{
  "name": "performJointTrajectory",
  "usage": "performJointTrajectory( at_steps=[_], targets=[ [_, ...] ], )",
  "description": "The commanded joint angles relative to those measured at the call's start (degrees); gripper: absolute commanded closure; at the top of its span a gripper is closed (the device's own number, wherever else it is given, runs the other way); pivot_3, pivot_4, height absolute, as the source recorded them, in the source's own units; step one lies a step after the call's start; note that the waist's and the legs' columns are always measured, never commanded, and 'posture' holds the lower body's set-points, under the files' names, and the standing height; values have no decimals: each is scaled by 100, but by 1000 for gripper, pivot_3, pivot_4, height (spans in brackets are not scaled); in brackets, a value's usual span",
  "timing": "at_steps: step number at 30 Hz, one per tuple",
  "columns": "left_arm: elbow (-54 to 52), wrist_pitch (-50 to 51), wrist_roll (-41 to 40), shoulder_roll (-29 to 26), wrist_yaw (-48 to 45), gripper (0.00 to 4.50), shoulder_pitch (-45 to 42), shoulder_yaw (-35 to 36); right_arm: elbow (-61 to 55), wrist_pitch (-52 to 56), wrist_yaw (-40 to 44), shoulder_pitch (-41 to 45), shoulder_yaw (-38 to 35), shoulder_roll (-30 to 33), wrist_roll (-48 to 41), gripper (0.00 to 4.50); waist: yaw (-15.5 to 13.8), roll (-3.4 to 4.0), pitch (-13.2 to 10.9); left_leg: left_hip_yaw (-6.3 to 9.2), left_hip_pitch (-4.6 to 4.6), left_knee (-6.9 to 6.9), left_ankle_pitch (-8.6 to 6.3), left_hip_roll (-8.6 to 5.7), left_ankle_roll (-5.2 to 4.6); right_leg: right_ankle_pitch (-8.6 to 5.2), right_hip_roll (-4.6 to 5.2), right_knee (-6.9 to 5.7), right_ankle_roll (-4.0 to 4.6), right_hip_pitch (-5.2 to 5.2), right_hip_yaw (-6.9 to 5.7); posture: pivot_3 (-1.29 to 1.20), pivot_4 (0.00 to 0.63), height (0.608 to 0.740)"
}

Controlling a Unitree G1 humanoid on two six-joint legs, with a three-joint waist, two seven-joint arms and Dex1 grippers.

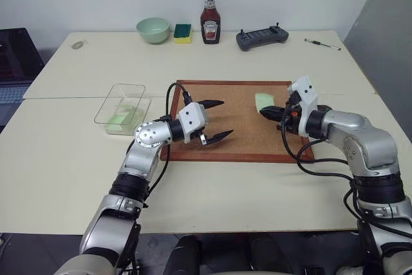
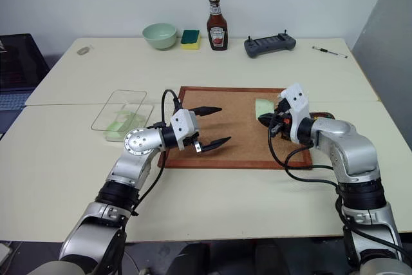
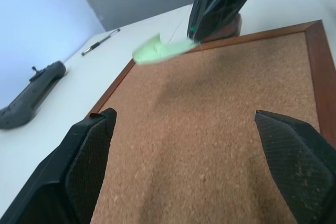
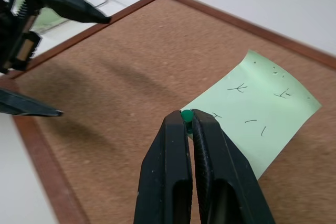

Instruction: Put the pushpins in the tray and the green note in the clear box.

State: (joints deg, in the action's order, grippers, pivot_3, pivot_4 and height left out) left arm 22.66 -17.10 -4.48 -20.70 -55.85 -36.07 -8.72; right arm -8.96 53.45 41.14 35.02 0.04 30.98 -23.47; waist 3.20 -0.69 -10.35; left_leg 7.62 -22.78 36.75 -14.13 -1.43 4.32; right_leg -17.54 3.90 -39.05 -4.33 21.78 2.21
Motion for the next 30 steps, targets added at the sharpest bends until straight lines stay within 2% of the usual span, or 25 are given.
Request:
performJointTrajectory(
  at_steps=[1, 18, 30],
  targets=[
    [-149, -179, -94, -24, -86, 64, -236, 2, -341, 591, -104, 309, -215, -33, -405, 4500, 0, 0, 0, 1, 0, 0, 0, 0, 0, 0, 0, 0, 0, 0, -1, 0, 150, 740],
    [663, -898, 131, 100, -370, 64, -788, -249, -801, 2226, -445, 802, -534, -378, -1700, 4500, 2, 0, 0, 3, -7, 0, 0, -1, 0, 0, 0, 0, 0, 6, -4, 0, 150, 740],
    [1386, -1335, 316, 256, -443, 64, -1181, -389, -832, 2612, -763, 948, -706, -607, -2106, 4500, 14, 0, 0, 2, -12, 0, 0, -1, -1, 0, -1, -6, 0, 19, -1, 0, 150, 740]
  ],
)
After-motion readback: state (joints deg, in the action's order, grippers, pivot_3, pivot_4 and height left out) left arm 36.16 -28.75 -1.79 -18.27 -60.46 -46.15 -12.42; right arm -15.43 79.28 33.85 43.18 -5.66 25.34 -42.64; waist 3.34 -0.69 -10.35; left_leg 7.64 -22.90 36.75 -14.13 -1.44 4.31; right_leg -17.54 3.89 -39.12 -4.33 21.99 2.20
